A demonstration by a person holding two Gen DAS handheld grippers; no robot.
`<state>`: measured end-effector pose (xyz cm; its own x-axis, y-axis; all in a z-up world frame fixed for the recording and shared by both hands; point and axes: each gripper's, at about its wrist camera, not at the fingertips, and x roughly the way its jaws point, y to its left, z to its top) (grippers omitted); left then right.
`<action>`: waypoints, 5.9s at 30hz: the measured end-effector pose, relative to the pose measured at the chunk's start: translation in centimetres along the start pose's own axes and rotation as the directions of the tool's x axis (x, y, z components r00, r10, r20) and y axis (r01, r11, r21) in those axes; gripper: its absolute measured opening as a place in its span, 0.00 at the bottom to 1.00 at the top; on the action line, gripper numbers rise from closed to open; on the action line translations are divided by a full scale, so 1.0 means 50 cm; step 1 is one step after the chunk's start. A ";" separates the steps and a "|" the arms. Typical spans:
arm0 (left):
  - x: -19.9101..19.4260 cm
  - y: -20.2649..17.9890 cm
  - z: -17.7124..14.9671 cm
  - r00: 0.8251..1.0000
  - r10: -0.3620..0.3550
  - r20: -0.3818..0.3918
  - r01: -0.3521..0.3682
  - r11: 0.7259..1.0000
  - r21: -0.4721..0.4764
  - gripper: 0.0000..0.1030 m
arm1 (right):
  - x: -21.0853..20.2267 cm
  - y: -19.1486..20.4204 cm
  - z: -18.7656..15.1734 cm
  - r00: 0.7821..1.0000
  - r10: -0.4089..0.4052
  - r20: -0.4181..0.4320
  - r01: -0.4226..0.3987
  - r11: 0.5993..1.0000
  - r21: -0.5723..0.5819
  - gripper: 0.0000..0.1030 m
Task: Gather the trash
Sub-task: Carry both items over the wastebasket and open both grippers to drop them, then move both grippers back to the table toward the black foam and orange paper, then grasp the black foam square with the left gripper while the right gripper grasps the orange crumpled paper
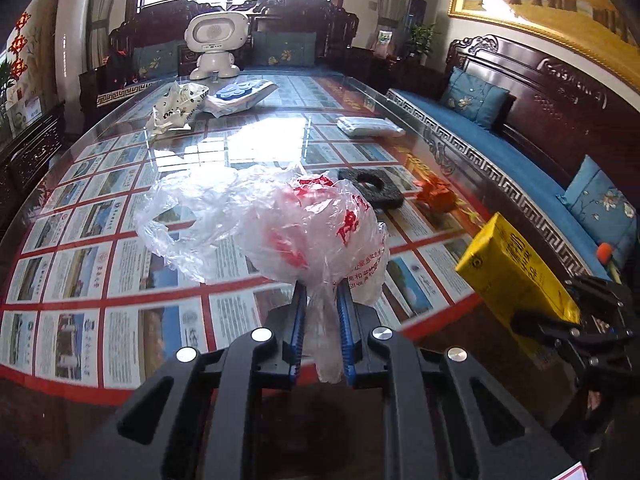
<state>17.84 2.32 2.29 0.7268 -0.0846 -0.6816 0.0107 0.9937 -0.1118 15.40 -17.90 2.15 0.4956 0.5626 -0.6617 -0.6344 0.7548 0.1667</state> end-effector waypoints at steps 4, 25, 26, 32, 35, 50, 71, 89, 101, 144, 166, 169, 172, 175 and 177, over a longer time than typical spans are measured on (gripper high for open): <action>-0.095 -0.038 -0.079 0.999 -0.033 0.006 0.032 0.998 0.058 0.16 | -0.077 0.038 -0.046 0.998 0.048 0.027 -0.048 0.999 0.008 0.42; -0.281 -0.175 -0.523 0.963 -0.169 -0.211 0.211 0.957 0.197 0.17 | -0.234 0.223 -0.435 0.992 0.060 -0.108 -0.057 0.998 0.033 0.42; -0.275 -0.176 -0.542 0.959 -0.169 -0.228 0.214 0.958 0.193 0.17 | -0.227 0.223 -0.455 0.990 0.064 -0.123 -0.058 0.997 0.049 0.42; -0.213 -0.178 -0.662 0.913 -0.172 -0.370 0.244 0.957 0.158 0.17 | -0.200 0.216 -0.555 0.978 0.071 -0.196 -0.045 0.990 0.135 0.42; -0.179 -0.177 -0.692 0.890 -0.173 -0.423 0.253 0.957 0.143 0.19 | -0.184 0.213 -0.580 0.972 0.068 -0.226 -0.034 0.988 0.152 0.42; -0.107 -0.173 -0.715 0.868 -0.119 -0.483 0.210 0.968 0.139 0.84 | -0.149 0.194 -0.603 0.959 0.072 -0.275 -0.021 0.982 0.186 0.42; -0.099 -0.167 -0.712 0.868 -0.077 -0.491 0.179 0.970 0.165 0.84 | -0.134 0.200 -0.593 0.953 0.102 -0.286 -0.049 0.981 0.185 0.88; -0.096 -0.169 -0.705 0.868 -0.076 -0.491 0.181 0.969 0.169 0.84 | -0.127 0.192 -0.593 0.949 0.115 -0.294 -0.056 0.978 0.203 0.88; -0.115 -0.171 -0.618 0.904 -0.082 -0.419 0.180 0.963 0.200 0.84 | -0.141 0.182 -0.535 0.959 0.124 -0.254 -0.077 0.979 0.190 0.88; 0.298 -0.075 0.196 0.977 0.199 -0.073 -0.204 0.977 -0.061 0.96 | 0.045 -0.176 0.029 0.989 -0.126 0.079 0.110 0.976 0.187 0.92; 0.328 -0.067 0.211 0.990 0.070 -0.125 -0.078 0.995 -0.062 0.19 | 0.096 -0.193 0.082 0.988 -0.149 0.033 0.142 0.977 0.159 0.92; 0.311 -0.063 0.212 0.990 0.063 -0.123 -0.069 0.997 -0.047 0.19 | 0.121 -0.195 0.088 0.978 -0.210 0.008 0.207 0.969 0.131 0.92; 0.298 -0.058 0.215 0.991 0.075 -0.111 -0.079 0.996 -0.034 0.19 | 0.153 -0.201 0.103 0.970 -0.244 -0.011 0.243 0.963 0.117 0.92; 0.294 -0.057 0.215 0.992 0.072 -0.108 -0.076 0.997 -0.030 0.19 | 0.188 -0.209 0.127 0.965 -0.263 -0.020 0.264 0.958 0.113 0.92; 0.297 -0.058 0.215 0.991 0.074 -0.110 -0.077 0.997 -0.025 0.19 | 0.208 -0.217 0.144 0.963 -0.269 -0.031 0.271 0.955 0.118 0.92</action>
<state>35.96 -1.02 0.26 0.6458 -0.0186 -0.7633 -0.0622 0.9951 -0.0769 31.70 -17.80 -1.26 0.6295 0.3279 -0.7044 -0.4015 0.9134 0.0665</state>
